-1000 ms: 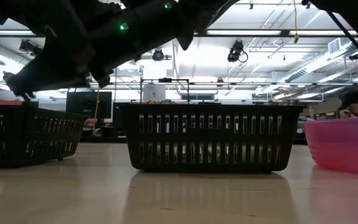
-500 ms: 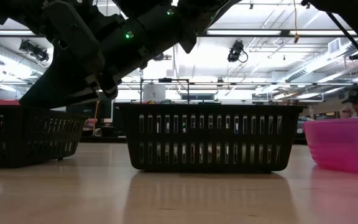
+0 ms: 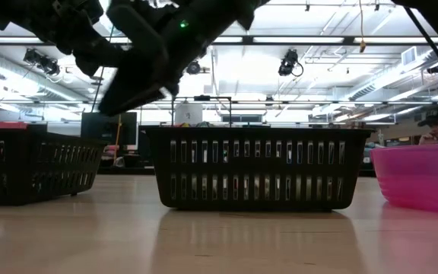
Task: Sort Halloween decoration
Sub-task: Put the white skull toy into the right black bin
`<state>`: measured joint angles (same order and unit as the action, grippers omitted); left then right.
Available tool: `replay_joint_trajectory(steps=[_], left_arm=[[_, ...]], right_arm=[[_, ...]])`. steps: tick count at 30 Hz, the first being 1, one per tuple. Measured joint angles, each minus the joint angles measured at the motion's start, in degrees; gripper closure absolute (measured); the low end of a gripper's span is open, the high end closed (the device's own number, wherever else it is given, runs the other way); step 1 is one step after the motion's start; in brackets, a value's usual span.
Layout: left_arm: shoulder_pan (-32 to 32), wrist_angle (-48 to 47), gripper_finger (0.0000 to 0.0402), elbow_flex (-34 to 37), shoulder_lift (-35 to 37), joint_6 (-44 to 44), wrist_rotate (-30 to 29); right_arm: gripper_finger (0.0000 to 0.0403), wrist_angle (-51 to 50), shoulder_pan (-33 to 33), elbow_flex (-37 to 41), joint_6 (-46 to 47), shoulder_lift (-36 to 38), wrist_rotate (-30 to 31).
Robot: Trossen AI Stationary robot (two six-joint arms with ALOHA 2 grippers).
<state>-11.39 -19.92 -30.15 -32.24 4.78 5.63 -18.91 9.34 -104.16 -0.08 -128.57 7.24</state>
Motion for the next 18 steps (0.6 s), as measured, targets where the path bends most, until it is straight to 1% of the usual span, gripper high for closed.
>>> replay_joint_trajectory(steps=[3,6,8,18], left_arm=[[0.0,0.0,0.0285,0.0,0.0,0.0,0.0],[0.0,-0.1,0.0285,0.0,0.0,0.0,0.0],[0.0,-0.1,0.0285,0.0,0.0,0.0,0.0],[0.0,-0.9,0.0285,0.0,0.0,0.0,0.0]], right_arm=[[0.0291,-4.9,-0.9,0.0,0.0,1.4,4.6],[0.0291,-7.6,-2.4,0.0,-0.1,1.6,6.6],[0.0291,-9.8,-3.6,0.0,-0.1,1.6,6.7],[0.0292,-11.1,-10.6,5.0,1.6,1.6,6.7]])
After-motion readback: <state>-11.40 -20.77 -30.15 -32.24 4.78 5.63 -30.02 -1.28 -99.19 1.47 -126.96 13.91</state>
